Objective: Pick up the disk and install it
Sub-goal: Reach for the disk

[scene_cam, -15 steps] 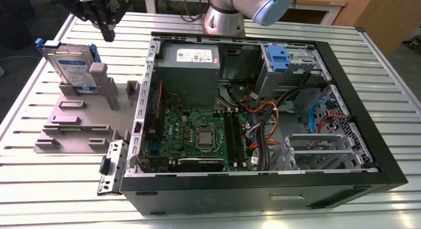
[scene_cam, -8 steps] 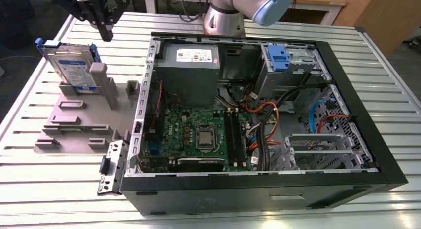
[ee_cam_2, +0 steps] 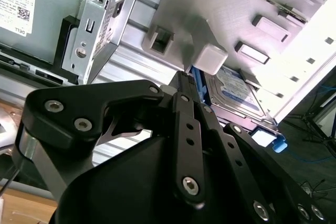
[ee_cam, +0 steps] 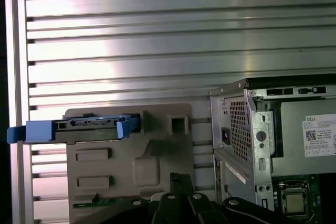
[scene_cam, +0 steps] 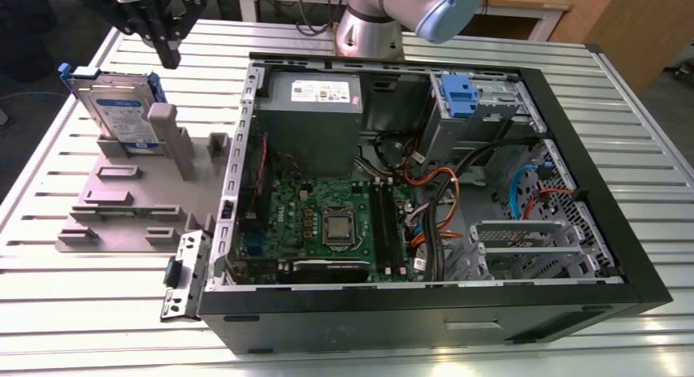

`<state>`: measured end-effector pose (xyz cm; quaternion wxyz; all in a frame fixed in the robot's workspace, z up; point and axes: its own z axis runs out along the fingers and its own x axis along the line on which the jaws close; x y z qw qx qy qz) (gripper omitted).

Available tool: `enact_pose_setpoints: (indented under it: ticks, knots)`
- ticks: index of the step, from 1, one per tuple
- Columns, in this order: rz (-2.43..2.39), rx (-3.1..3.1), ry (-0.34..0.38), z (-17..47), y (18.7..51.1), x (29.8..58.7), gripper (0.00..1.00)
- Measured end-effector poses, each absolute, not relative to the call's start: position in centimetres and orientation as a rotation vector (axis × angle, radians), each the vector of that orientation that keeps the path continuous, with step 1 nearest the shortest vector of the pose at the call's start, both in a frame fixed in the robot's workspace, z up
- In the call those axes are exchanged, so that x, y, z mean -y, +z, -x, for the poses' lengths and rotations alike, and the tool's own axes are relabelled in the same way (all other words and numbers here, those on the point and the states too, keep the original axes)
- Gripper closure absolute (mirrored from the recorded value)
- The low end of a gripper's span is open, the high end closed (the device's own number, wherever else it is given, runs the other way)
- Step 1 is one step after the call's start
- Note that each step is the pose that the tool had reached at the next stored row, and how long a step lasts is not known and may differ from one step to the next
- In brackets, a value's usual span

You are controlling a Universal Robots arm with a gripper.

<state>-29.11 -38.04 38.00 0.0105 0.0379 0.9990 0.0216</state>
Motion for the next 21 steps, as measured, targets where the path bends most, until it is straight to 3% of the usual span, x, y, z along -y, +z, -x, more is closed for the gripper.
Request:
enact_pose_setpoints:
  ticks: [21]
  knots:
    - [-0.118, -3.118, 0.067, 30.9, 37.7, 37.7, 0.89]
